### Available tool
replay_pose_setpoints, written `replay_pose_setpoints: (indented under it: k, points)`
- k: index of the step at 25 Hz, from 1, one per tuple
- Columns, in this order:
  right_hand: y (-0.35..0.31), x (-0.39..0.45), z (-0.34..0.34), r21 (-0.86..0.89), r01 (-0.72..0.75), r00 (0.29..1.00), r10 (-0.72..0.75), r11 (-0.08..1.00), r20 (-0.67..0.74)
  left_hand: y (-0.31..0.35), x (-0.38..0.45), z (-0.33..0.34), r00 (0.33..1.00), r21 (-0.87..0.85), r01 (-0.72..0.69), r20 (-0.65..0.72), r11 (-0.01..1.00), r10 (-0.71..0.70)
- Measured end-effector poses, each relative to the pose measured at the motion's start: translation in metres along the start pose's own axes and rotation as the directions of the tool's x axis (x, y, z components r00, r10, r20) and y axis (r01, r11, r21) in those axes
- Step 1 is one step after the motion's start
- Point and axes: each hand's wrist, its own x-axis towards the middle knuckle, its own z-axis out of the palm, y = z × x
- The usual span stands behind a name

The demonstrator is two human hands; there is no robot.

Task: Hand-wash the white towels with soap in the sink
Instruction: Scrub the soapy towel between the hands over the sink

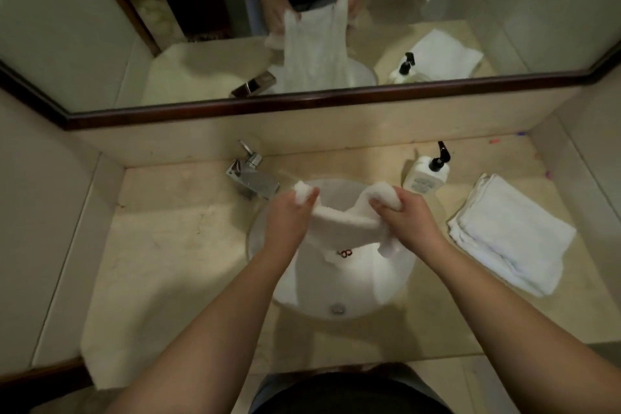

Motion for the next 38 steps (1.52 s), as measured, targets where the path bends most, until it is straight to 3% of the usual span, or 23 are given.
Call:
replay_pose_setpoints:
  k: [3,6,9,10,12,13,14,17,19,21,22,24,27,31,34,38]
  points:
    - [-0.025,-0.002,-0.018,0.013,0.113,0.994,-0.113,0.994,0.004,0.011,0.003,-0.005,0.968,0.102,-0.237,-0.054,0.966,0.244]
    - [-0.062,0.001,-0.028,0.279,0.049,0.998,-0.034,0.959,-0.059,0.035,-0.003,-0.005,0.956,-0.120,-0.272,-0.144,0.955,0.255]
    - [-0.098,0.018,-0.021,0.467,-0.031,0.975,0.130,0.884,-0.182,0.077,-0.010,0.016,0.980,-0.442,-0.025,-0.190,0.897,-0.067]
    - [-0.109,0.024,-0.018,0.567,-0.112,0.943,0.267,0.816,-0.198,0.089,-0.009,0.026,0.962,-0.591,0.107,-0.143,0.800,-0.234]
    - [-0.119,0.030,-0.011,0.749,-0.257,0.854,0.507,0.611,-0.121,0.110,-0.006,0.039,0.838,-0.811,0.344,0.039,0.472,-0.544]
    - [-0.118,0.032,-0.005,0.781,-0.269,0.841,0.532,0.564,-0.095,0.113,0.001,0.044,0.775,-0.849,0.386,0.085,0.362,-0.627]
    - [-0.113,0.032,0.002,0.756,-0.245,0.868,0.484,0.606,-0.107,0.114,0.009,0.046,0.739,-0.848,0.408,0.090,0.338,-0.667]
    - [-0.093,0.023,0.021,0.567,-0.080,0.961,0.215,0.820,-0.175,0.116,0.024,0.048,0.734,-0.811,0.452,0.100,0.372,-0.672]
    - [-0.081,0.033,0.020,0.477,-0.081,0.935,0.232,0.875,-0.267,0.120,0.019,0.055,0.801,-0.806,0.444,0.162,0.391,-0.576]
    - [-0.076,0.048,0.013,0.486,-0.131,0.891,0.317,0.864,-0.324,0.120,0.002,0.069,0.896,-0.763,0.364,0.132,0.533,-0.423]
    - [-0.076,0.053,0.009,0.505,-0.155,0.889,0.342,0.849,-0.304,0.118,-0.005,0.076,0.936,-0.694,0.299,0.078,0.655,-0.344]
    - [-0.076,0.056,0.006,0.488,-0.206,0.930,0.324,0.848,-0.172,0.115,-0.007,0.079,0.950,-0.645,0.203,-0.051,0.737,-0.307]
    - [-0.073,0.041,0.003,0.366,-0.199,0.975,0.220,0.909,-0.016,0.114,0.018,0.065,0.897,-0.727,0.253,-0.070,0.638,-0.436]
    - [-0.066,0.032,0.009,0.221,-0.108,0.994,0.113,0.969,-0.007,0.098,0.029,0.064,0.837,-0.729,0.429,0.099,0.533,-0.538]
    - [-0.070,0.056,0.003,0.326,-0.159,0.967,0.213,0.932,-0.136,0.106,0.018,0.074,0.854,-0.646,0.459,0.133,0.610,-0.503]
    - [-0.069,0.049,0.012,0.279,-0.197,0.977,0.212,0.940,-0.022,0.109,0.035,0.065,0.834,-0.650,0.455,0.072,0.608,-0.548]
